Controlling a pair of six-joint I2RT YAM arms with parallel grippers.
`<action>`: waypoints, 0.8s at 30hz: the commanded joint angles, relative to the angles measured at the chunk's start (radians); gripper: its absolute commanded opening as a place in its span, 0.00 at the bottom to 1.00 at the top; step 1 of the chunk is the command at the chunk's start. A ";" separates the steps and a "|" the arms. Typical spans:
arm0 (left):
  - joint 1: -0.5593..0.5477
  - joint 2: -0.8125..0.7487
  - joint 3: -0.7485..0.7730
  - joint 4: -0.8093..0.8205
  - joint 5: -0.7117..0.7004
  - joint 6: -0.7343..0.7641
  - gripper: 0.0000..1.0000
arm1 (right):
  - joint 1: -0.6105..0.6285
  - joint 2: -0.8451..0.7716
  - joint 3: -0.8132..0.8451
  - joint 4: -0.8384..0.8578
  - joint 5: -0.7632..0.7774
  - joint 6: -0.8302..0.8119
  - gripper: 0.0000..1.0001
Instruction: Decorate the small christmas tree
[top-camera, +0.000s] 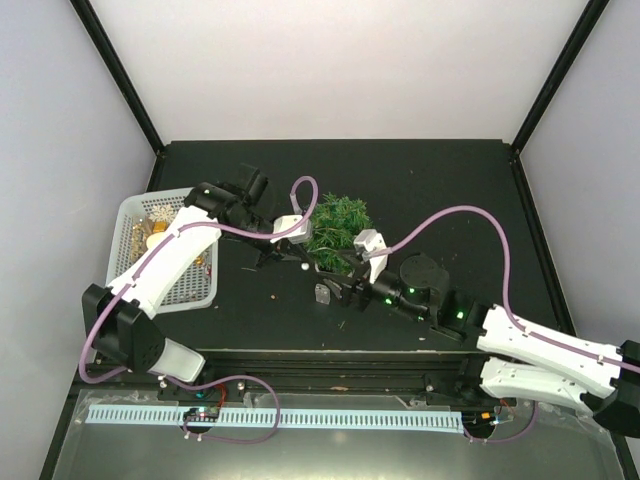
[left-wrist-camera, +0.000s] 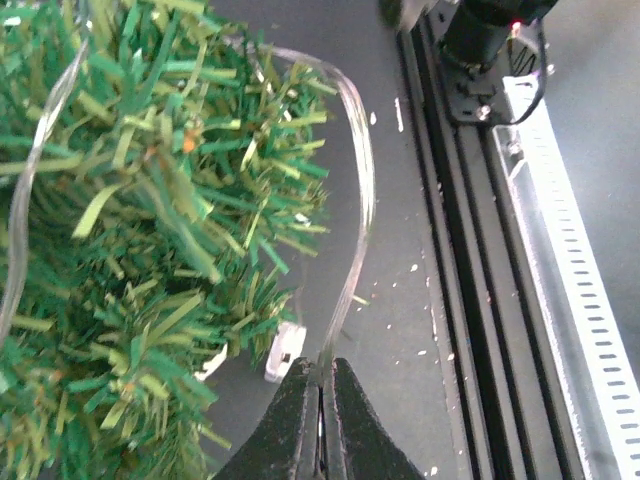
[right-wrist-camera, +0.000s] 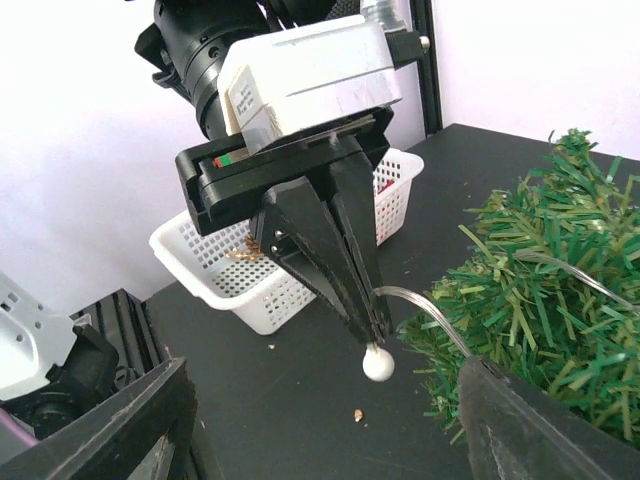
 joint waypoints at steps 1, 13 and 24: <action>-0.002 -0.047 0.049 0.012 -0.152 -0.043 0.01 | -0.004 -0.053 -0.003 -0.079 0.037 -0.010 0.73; -0.043 -0.084 0.084 0.220 -0.595 -0.091 0.02 | -0.004 -0.194 -0.066 -0.074 0.158 -0.020 0.75; -0.088 -0.112 -0.008 0.457 -0.696 -0.103 0.01 | -0.004 -0.200 -0.093 -0.075 0.156 -0.019 0.75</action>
